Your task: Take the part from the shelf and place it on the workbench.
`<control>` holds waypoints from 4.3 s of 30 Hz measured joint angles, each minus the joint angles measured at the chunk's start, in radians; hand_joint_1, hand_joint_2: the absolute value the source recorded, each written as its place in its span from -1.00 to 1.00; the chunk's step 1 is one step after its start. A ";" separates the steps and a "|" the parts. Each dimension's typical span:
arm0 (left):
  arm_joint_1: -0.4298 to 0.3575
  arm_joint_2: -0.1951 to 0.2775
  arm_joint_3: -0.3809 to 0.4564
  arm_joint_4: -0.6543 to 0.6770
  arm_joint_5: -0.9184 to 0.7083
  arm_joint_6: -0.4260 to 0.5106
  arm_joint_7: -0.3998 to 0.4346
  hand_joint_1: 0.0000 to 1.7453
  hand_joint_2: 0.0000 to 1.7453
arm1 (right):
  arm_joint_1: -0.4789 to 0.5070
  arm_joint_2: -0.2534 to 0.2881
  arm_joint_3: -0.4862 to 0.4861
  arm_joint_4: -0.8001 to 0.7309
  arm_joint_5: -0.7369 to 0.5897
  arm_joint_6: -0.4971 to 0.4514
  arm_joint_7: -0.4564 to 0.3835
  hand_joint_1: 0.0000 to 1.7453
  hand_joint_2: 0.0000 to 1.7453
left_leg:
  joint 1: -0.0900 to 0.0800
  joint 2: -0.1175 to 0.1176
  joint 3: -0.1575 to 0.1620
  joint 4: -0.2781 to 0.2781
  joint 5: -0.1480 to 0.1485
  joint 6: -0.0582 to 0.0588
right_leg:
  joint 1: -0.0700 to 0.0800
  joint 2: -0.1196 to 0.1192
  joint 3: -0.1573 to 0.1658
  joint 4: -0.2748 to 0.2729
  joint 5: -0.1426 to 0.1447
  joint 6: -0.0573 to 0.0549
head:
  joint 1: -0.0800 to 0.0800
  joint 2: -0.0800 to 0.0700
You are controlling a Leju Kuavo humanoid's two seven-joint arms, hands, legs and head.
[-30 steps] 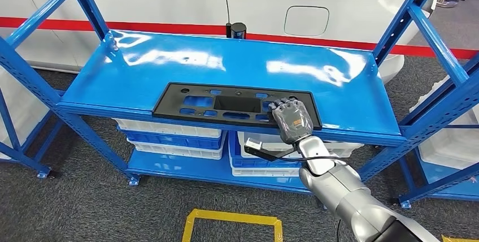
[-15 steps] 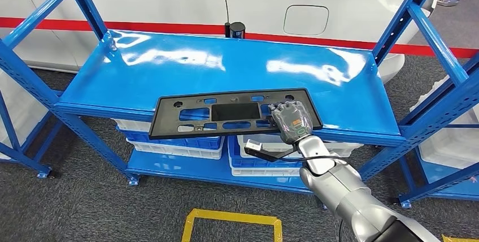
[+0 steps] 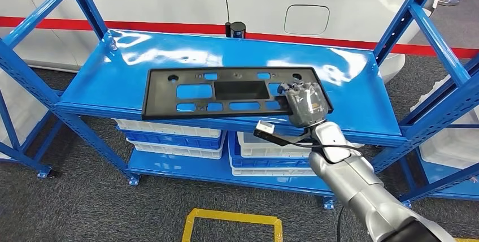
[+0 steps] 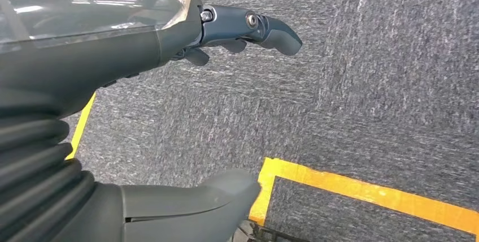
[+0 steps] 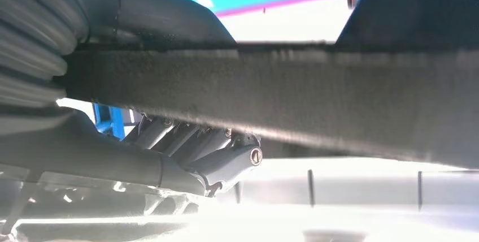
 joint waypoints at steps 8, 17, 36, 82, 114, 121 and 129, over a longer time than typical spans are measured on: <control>0.000 0.001 0.060 0.015 -0.041 0.000 -0.015 -1.00 1.00 | 0.005 -0.100 -0.067 -0.227 -0.059 0.008 -0.040 1.00 1.00 | 0.000 0.000 0.000 0.000 0.000 0.000 | 0.000 0.000 -0.001 0.000 0.000 0.000 | 0.000 0.000; 0.000 -0.003 0.134 0.019 -0.148 0.000 0.018 -1.00 1.00 | 0.034 -0.145 -0.079 -0.339 -0.087 0.010 -0.058 1.00 1.00 | 0.001 0.000 0.000 0.000 0.000 0.000 | 0.000 0.000 -0.001 0.000 0.000 0.000 | 0.000 0.000; 0.008 -0.022 0.259 -0.007 -0.177 -0.070 0.207 -1.00 1.00 | 0.060 -0.190 -0.085 -0.430 -0.134 0.016 -0.067 1.00 1.00 | -0.001 -0.001 -0.001 0.001 -0.002 0.002 | -0.001 0.000 0.000 -0.001 -0.002 0.003 | 0.000 0.000; 0.008 -0.030 0.304 -0.031 -0.143 -0.103 0.165 -1.00 1.00 | 0.128 -0.161 -0.142 -0.461 -0.025 0.030 -0.016 1.00 1.00 | 0.010 0.009 0.062 -0.018 -0.033 0.028 | -0.003 -0.009 -0.111 0.120 -0.024 -0.005 | -0.006 0.000; 0.007 -0.037 0.310 -0.033 -0.128 -0.130 0.180 -1.00 1.00 | 0.212 -0.075 -0.158 -0.529 0.167 0.077 0.055 1.00 1.00 | 0.010 0.013 0.076 -0.026 -0.042 0.030 | 0.003 -0.010 -0.090 0.059 -0.002 -0.009 | -0.008 0.000; 0.007 -0.037 0.310 -0.034 -0.128 -0.131 0.180 -1.00 1.00 | 0.220 -0.071 -0.161 -0.532 0.177 0.080 0.057 1.00 1.00 | 0.009 0.013 0.058 -0.024 -0.028 0.032 | 0.001 -0.010 -0.110 0.135 -0.052 -0.014 | -0.003 0.000; 0.013 -0.038 0.313 -0.036 -0.125 -0.144 0.174 -1.00 1.00 | 0.286 -0.015 -0.209 -0.592 0.253 0.117 0.069 1.00 1.00 | 0.017 0.007 -0.132 0.189 -0.102 -0.034 | -0.008 -0.015 0.054 0.004 -0.044 -0.050 | -0.008 0.000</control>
